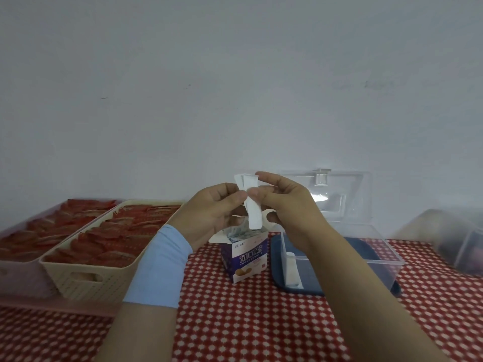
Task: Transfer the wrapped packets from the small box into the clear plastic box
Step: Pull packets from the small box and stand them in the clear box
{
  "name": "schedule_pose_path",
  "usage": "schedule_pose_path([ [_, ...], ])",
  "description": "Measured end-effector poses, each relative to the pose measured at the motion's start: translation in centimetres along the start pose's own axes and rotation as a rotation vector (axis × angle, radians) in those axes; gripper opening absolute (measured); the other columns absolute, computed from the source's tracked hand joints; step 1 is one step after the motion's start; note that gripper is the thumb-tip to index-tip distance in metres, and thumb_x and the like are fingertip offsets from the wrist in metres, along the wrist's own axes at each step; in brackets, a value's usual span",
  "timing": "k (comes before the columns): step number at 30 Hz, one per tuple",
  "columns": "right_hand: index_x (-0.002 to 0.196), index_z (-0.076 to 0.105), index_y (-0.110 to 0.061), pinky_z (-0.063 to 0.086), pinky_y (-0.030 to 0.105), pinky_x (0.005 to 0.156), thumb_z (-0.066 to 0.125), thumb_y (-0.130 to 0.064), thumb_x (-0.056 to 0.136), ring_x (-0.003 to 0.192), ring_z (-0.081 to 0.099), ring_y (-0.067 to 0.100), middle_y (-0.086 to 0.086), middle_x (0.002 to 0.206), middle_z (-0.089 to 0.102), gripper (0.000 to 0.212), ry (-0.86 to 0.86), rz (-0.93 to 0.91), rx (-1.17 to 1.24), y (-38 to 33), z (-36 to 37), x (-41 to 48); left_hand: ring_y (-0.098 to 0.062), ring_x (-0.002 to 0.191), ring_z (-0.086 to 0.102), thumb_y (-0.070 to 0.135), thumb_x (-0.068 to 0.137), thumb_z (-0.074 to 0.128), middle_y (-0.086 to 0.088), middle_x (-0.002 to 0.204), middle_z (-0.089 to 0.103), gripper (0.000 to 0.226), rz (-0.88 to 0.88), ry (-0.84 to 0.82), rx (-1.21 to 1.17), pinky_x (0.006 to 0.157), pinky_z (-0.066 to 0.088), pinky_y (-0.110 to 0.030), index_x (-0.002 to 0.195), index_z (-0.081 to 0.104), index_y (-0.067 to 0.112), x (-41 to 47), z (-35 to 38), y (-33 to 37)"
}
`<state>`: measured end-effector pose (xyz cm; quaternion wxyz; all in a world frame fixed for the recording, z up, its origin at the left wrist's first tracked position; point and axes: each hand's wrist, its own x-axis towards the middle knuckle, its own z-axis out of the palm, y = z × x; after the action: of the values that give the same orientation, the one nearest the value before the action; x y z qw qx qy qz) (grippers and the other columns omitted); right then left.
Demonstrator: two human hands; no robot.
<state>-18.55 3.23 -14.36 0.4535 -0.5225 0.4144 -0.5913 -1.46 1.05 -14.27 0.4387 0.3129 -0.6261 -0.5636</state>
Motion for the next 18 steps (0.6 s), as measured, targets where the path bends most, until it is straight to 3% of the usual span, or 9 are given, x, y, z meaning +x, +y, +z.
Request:
schedule_pose_path([
  [2,0.117,0.071,-0.021,0.043,0.023,0.055,0.083,-0.017,0.081,0.065,0.058,0.010,-0.007,0.076,0.069,0.038,-0.005,-0.027,-0.039,0.1,0.1,0.0,-0.019,0.086,0.069,0.032,0.075,0.069,-0.015,0.102,0.074,0.042,0.009,-0.006,0.035,0.068,0.055,-0.027,0.107,0.065,0.004,-0.2,-0.1,0.1],
  [4,0.114,0.072,-0.020,0.044,0.023,0.054,0.083,-0.018,0.081,0.063,0.057,0.009,-0.007,0.071,0.066,0.035,0.000,-0.044,-0.061,0.1,0.2,0.0,-0.031,0.098,0.067,0.032,0.079,0.068,-0.022,0.112,0.071,0.048,-0.004,-0.005,0.075,0.088,0.054,-0.045,0.114,0.063,-0.001,-0.4,-0.3,0.2],
  [6,0.114,0.070,-0.019,0.044,0.021,0.053,0.082,-0.019,0.081,0.061,0.058,0.008,-0.006,0.070,0.067,0.035,0.014,-0.061,-0.086,0.1,0.3,0.0,-0.035,0.103,0.066,0.029,0.084,0.064,-0.023,0.114,0.071,0.046,-0.041,-0.013,0.092,0.096,0.050,-0.050,0.117,0.062,-0.002,-0.6,-0.3,0.4],
  [9,0.109,0.069,-0.023,0.044,0.014,0.052,0.083,-0.023,0.081,0.055,0.057,0.004,-0.004,0.074,0.067,0.031,0.066,-0.138,-0.201,0.2,-0.1,0.3,-0.026,0.090,0.068,0.022,0.090,0.066,-0.011,0.095,0.075,0.027,-0.063,0.030,0.202,0.089,0.054,-0.041,0.107,0.067,0.000,-0.9,-0.5,1.3],
  [11,0.094,0.073,-0.028,0.045,0.015,0.057,0.084,-0.026,0.079,0.055,0.054,-0.001,-0.009,0.079,0.069,0.019,0.059,-0.216,-0.429,0.2,-0.9,0.5,-0.017,0.077,0.065,0.021,0.092,0.068,-0.004,0.077,0.072,0.015,-0.055,0.142,0.397,0.085,0.056,-0.036,0.090,0.070,0.006,-1.3,-1.4,1.9],
  [14,0.082,0.077,-0.030,0.041,0.013,0.061,0.087,-0.028,0.075,0.063,0.057,-0.010,-0.022,0.083,0.070,0.012,-0.184,-0.168,-0.890,0.3,-1.4,0.0,-0.019,0.073,0.071,0.018,0.089,0.070,-0.005,0.068,0.070,0.020,-0.066,0.339,0.510,0.082,0.060,-0.040,0.070,0.066,0.013,-1.7,-3.4,2.4],
  [16,0.091,0.077,-0.035,0.046,0.018,0.068,0.085,-0.030,0.076,0.078,0.059,-0.006,-0.026,0.089,0.066,0.017,-0.280,-0.125,-1.188,0.7,-0.7,-0.3,-0.029,0.078,0.074,0.018,0.088,0.066,-0.011,0.074,0.073,0.014,-0.124,0.426,0.607,0.081,0.061,-0.048,0.076,0.069,0.010,-1.8,-4.3,2.4],
  [18,0.097,0.077,-0.037,0.055,0.027,0.080,0.081,-0.033,0.079,0.090,0.063,0.002,-0.021,0.099,0.070,0.019,-0.282,-0.135,-1.323,1.5,0.2,-0.3,-0.027,0.068,0.073,0.018,0.089,0.060,-0.016,0.075,0.074,0.019,-0.230,0.427,0.746,0.075,0.061,-0.042,0.088,0.070,0.002,-2.0,-4.1,2.4],
])
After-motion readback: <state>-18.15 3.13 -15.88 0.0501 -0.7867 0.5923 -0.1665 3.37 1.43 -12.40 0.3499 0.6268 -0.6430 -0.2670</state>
